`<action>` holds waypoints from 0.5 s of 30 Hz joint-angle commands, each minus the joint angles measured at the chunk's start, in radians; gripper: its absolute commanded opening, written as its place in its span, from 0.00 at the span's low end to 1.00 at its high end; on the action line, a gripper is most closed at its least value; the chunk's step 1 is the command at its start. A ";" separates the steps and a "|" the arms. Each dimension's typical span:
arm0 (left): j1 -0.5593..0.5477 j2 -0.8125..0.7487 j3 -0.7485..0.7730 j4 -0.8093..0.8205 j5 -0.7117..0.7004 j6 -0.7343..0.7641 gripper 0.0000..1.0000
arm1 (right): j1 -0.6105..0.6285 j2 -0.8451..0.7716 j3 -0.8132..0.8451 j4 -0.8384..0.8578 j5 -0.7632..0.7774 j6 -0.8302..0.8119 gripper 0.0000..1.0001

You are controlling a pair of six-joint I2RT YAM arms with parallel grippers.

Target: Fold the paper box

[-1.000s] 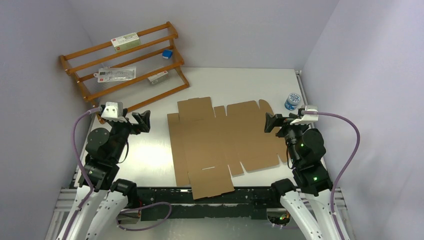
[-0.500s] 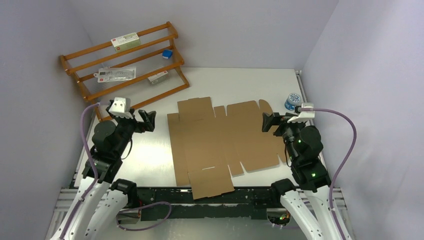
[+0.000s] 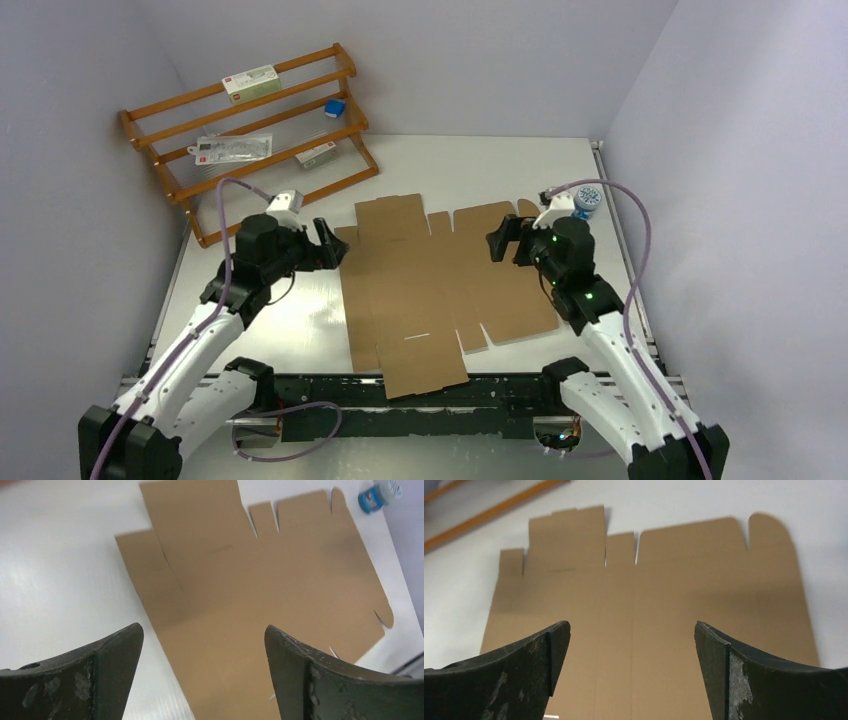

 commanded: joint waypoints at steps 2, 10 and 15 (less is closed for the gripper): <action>-0.082 0.078 -0.040 0.017 -0.011 -0.101 0.95 | 0.004 0.096 -0.061 0.088 -0.026 0.038 1.00; -0.258 0.233 -0.086 0.083 -0.129 -0.168 0.92 | 0.015 0.319 -0.113 0.185 0.009 0.088 1.00; -0.341 0.370 -0.081 0.147 -0.163 -0.192 0.91 | 0.015 0.412 -0.114 0.197 0.065 0.085 1.00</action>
